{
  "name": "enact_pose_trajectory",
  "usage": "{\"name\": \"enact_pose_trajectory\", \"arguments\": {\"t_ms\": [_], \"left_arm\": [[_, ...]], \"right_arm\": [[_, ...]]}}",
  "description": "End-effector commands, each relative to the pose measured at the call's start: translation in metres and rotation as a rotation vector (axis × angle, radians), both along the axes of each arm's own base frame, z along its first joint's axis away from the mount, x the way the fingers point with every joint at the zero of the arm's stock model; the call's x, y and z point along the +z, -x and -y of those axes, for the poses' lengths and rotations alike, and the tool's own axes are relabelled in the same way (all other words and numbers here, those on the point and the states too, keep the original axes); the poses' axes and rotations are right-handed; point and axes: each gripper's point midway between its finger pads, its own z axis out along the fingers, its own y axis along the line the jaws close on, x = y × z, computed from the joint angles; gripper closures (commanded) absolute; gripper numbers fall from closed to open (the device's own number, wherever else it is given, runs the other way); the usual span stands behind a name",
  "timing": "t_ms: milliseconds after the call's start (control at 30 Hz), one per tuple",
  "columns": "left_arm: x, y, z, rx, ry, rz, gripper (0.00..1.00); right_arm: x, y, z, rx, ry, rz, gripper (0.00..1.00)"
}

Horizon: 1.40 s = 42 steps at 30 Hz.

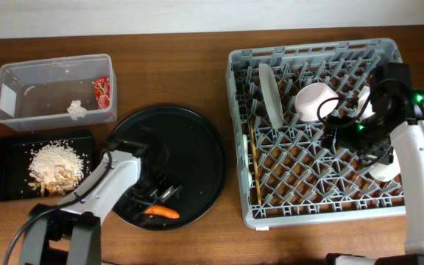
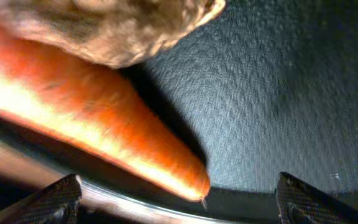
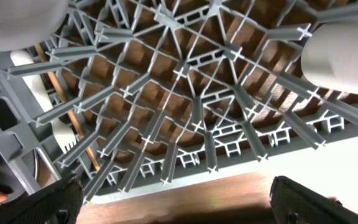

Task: Sort waste into correct bins and load items into the dishwasher rack
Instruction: 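Grasp the orange carrot with the left gripper and drop it on the black tray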

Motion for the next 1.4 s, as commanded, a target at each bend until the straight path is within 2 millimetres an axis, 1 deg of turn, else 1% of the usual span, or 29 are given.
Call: {"name": "enact_pose_trajectory", "arguments": {"t_ms": [0,33,67,133,167,200,233,267,333,367,433,467,567,600,633,700,767,800,833,867,900,967,1000,1033,1133,1167,1200,1300,1367], "left_arm": [[-0.016,-0.004,0.004,0.045,0.015,0.049,0.01],[-0.021,-0.013,0.005,0.044,0.018,0.094,0.01],[-0.022,-0.017,0.004,0.042,0.008,0.116,0.01],[-0.024,-0.02,-0.004,0.037,-0.034,0.132,0.01],[-0.024,-0.021,-0.006,0.035,-0.045,0.136,0.11],[-0.025,-0.021,-0.008,0.034,-0.059,0.14,0.32],[-0.025,-0.022,-0.01,0.032,-0.071,0.144,0.43],[-0.026,-0.023,-0.016,0.027,-0.106,0.154,0.51],[-0.026,-0.026,-0.026,0.021,-0.163,0.172,0.61],[-0.026,-0.027,-0.03,0.017,-0.187,0.18,0.63],[-0.026,-0.03,-0.038,-0.008,-0.228,0.194,0.74],[-0.026,-0.03,-0.039,-0.025,-0.235,0.197,0.76],[-0.025,-0.031,-0.04,-0.043,-0.239,0.205,0.76],[-0.023,-0.033,-0.04,-0.056,-0.237,0.216,0.78],[-0.017,-0.035,-0.043,-0.06,-0.252,0.232,0.79],[0.001,-0.04,-0.051,-0.06,-0.283,0.272,0.79],[0.038,-0.055,-0.067,-0.055,-0.305,0.387,0.79],[0.052,-0.063,-0.076,-0.034,-0.304,0.437,0.79],[0.06,-0.068,-0.085,-0.01,-0.307,0.463,0.82],[0.07,-0.074,-0.102,0.025,-0.319,0.487,0.88],[0.076,-0.079,-0.116,0.054,-0.332,0.498,0.89],[0.088,-0.085,-0.152,0.162,-0.367,0.519,0.9],[0.091,-0.088,-0.165,0.2,-0.381,0.537,0.9],[0.096,-0.094,-0.191,0.281,-0.409,0.578,0.9],[0.098,-0.1,-0.227,0.387,-0.453,0.619,0.9],[0.093,-0.102,-0.235,0.406,-0.46,0.613,0.9],[0.089,-0.103,-0.239,0.414,-0.461,0.604,0.9],[0.063,-0.108,-0.25,0.43,-0.459,0.551,0.9],[0.038,-0.11,-0.253,0.43,-0.45,0.493,0.9]], "right_arm": [[0.0,0.001,-0.001,0.009,-0.007,0.002,0.01],[0.0,0.001,-0.001,0.009,-0.008,0.002,0.01],[0.0,0.001,-0.001,0.009,-0.007,0.001,0.01],[0.0,0.002,-0.001,0.009,-0.008,-0.002,0.01],[0.0,0.002,-0.001,0.009,-0.008,-0.002,0.01],[0.0,0.002,-0.001,0.009,-0.008,-0.002,0.01],[0.0,0.002,-0.001,0.009,-0.008,-0.002,0.01],[0.0,0.002,-0.001,0.009,-0.007,-0.002,0.01],[0.0,0.002,-0.001,0.009,-0.007,-0.002,0.01],[0.0,0.002,-0.001,0.009,-0.008,-0.002,0.01],[0.0,0.002,-0.001,0.009,-0.007,-0.002,0.01],[0.0,0.002,-0.001,0.009,-0.007,-0.002,0.01],[0.0,0.002,-0.001,0.009,-0.007,-0.002,0.01],[0.0,0.002,-0.001,0.009,-0.007,-0.002,0.01],[0.0,0.002,0.0,0.009,-0.003,-0.003,0.01],[-0.001,0.002,0.002,0.007,0.011,-0.006,0.01],[-0.001,0.002,0.002,0.007,0.011,-0.005,0.01],[-0.001,0.002,0.002,0.007,0.011,-0.005,0.01],[-0.001,0.002,0.002,0.007,0.011,-0.005,0.01],[-0.001,0.002,0.002,0.007,0.011,-0.005,0.01],[-0.001,0.002,0.002,0.007,0.011,-0.005,0.01],[-0.001,0.002,0.002,0.007,0.011,-0.006,0.01],[-0.001,0.002,0.002,0.007,0.011,-0.006,0.01],[-0.001,0.002,0.002,0.007,0.011,-0.005,0.01],[-0.001,0.002,0.002,0.006,0.011,-0.006,0.01],[-0.001,0.002,0.002,0.006,0.011,-0.006,0.01],[-0.001,0.002,0.002,0.007,0.011,-0.006,0.01],[-0.001,0.003,0.002,0.007,0.011,-0.007,0.01],[-0.001,0.003,0.002,0.007,0.01,-0.009,0.01]]}}
